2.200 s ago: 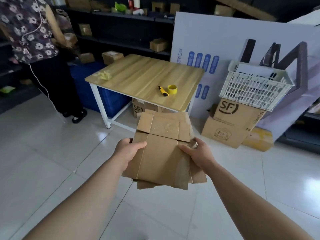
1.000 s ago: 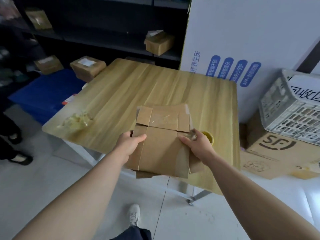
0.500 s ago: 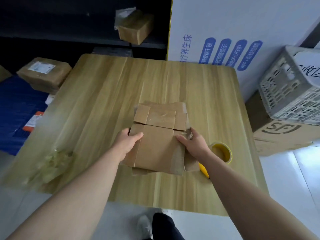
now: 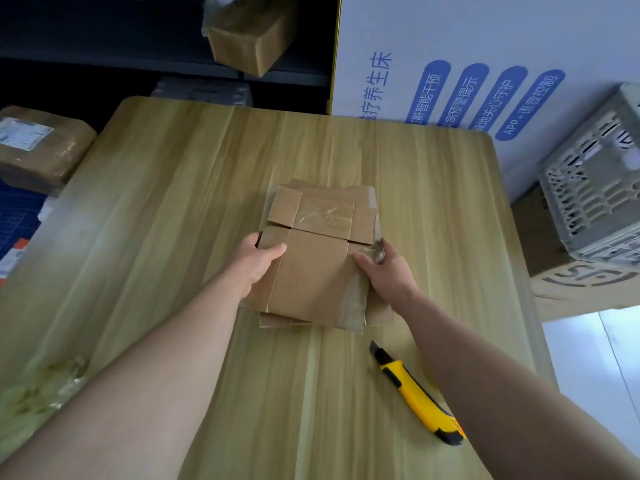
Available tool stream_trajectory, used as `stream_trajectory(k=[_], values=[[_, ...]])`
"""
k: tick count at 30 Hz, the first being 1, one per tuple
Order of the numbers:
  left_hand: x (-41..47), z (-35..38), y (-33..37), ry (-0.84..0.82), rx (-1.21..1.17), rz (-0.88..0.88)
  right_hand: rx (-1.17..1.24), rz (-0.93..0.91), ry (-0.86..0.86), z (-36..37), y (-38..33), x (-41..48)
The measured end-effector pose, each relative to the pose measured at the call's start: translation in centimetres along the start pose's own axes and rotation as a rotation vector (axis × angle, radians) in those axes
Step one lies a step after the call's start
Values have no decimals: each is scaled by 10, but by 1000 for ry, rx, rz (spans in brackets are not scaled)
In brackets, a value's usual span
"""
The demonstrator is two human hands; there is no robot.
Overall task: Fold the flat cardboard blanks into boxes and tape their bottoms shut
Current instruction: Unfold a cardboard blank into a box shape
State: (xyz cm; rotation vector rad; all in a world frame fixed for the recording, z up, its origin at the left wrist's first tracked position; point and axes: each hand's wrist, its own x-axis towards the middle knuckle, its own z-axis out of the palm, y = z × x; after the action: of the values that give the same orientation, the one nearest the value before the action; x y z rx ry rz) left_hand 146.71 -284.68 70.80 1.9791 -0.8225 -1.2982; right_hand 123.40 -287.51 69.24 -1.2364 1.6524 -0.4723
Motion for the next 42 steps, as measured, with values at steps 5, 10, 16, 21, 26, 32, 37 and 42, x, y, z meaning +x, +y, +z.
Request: stream_trajectory(k=[5,10,16,21,26,32,37,42], values=[[45,7,12,-13,43,15,14,-2,52,2,-7,33],[73,13,16,-26,118,8,-18,10,92,9,-9,54],[80,10,14,-55,160,45,-28,34,139,13,-7,56],[62,4,10,70,128,95,-122,3,255,12,-4,26],[45,7,11,-14,276,96,-311,4,258,20,-5,-1],[42,2,13,-99,355,74,-259,90,137,22,-8,-3],[37,-7,9,-116,364,80,-222,110,147,23,-11,-7],[24,-9,11,-78,337,131,-109,91,184,23,-15,-16]])
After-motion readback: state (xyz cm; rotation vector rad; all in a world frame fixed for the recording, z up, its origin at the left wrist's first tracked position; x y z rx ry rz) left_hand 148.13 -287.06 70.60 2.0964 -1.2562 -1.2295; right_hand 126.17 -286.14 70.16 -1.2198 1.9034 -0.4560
